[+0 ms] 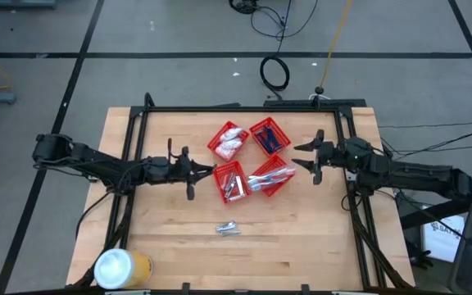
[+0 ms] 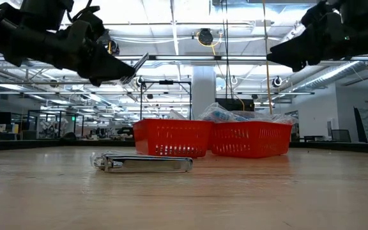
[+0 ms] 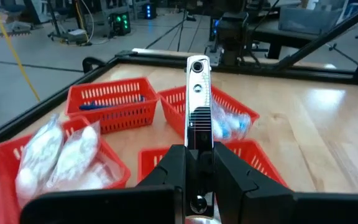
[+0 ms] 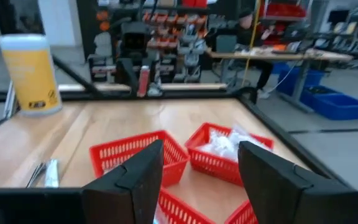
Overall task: Pick & Place Travel size toiletries
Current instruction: Put the silver nail cutter into the bottom left red bin
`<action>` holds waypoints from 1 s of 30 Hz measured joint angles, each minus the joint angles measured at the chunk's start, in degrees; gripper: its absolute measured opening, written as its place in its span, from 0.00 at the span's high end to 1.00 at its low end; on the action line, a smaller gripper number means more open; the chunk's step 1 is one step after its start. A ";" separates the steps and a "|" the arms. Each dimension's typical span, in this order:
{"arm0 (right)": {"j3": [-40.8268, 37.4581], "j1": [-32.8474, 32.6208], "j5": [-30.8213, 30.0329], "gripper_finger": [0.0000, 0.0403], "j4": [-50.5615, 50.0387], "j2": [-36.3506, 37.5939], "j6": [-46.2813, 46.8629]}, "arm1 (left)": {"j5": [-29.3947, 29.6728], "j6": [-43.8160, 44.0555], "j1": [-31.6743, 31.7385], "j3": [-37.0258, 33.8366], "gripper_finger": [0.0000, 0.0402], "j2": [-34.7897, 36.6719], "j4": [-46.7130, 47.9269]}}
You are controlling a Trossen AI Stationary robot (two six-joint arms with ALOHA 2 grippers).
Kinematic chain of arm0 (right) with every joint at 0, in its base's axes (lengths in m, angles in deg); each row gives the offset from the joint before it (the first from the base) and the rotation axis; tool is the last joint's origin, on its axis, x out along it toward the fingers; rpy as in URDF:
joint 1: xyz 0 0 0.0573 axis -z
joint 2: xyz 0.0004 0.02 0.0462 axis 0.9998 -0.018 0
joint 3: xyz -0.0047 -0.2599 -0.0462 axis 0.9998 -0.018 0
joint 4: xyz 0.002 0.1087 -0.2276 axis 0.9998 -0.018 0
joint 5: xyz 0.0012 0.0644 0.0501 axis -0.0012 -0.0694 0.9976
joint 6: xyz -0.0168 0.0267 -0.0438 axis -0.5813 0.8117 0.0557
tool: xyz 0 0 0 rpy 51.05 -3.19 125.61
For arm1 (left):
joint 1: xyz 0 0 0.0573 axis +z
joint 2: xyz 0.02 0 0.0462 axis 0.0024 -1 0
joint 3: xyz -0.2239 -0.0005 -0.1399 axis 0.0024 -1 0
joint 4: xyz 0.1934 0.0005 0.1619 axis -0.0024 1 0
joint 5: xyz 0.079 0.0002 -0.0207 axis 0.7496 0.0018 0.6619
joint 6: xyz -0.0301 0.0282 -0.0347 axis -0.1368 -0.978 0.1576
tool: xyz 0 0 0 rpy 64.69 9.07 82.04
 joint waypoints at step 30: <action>-2.46 0.70 -0.19 0.54 1.28 4.00 3.88 | -0.17 8.57 -1.68 28.51 0.84 -24.73 36.16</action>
